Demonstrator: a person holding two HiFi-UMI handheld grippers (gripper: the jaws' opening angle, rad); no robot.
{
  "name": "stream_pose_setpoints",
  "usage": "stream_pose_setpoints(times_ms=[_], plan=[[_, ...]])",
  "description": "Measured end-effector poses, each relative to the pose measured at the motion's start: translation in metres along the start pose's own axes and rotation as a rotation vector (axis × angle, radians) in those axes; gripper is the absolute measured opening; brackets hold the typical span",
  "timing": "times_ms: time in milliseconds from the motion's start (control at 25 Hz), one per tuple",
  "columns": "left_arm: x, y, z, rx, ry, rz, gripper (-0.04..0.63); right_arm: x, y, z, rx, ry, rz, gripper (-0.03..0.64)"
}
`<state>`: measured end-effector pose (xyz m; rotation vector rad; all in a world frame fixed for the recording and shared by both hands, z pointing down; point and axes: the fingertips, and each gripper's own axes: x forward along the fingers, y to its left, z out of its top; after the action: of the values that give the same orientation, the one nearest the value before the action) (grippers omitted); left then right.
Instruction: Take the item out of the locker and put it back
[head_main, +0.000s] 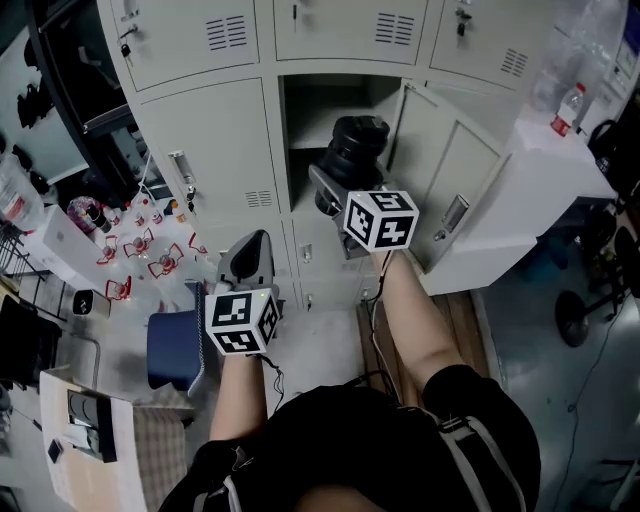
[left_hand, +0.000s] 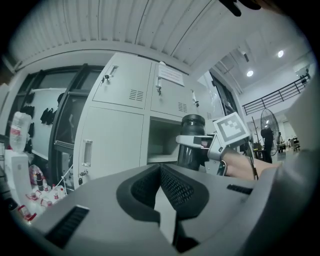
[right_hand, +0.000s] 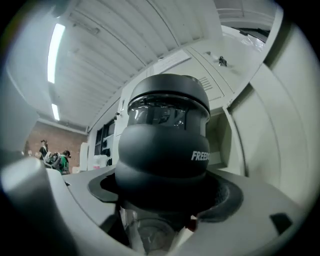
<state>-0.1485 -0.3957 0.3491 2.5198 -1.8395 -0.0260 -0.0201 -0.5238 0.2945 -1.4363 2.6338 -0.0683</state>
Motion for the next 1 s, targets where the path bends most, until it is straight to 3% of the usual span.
stream_pose_setpoints(times_ms=[280,640,1000], plan=[[-0.006,-0.015,-0.003,-0.008,-0.005,-0.019,0.012,-0.069,0.011,-0.027,-0.179,0.032,-0.105,0.457],[-0.003,-0.039,-0.008,-0.009,-0.005,-0.073,0.012,-0.116,0.02,-0.057,-0.212,0.064,-0.125,0.456],[-0.007,-0.047,-0.004,-0.005,-0.017,-0.077,0.012,-0.127,0.016,-0.068,-0.193,0.098,-0.141,0.456]])
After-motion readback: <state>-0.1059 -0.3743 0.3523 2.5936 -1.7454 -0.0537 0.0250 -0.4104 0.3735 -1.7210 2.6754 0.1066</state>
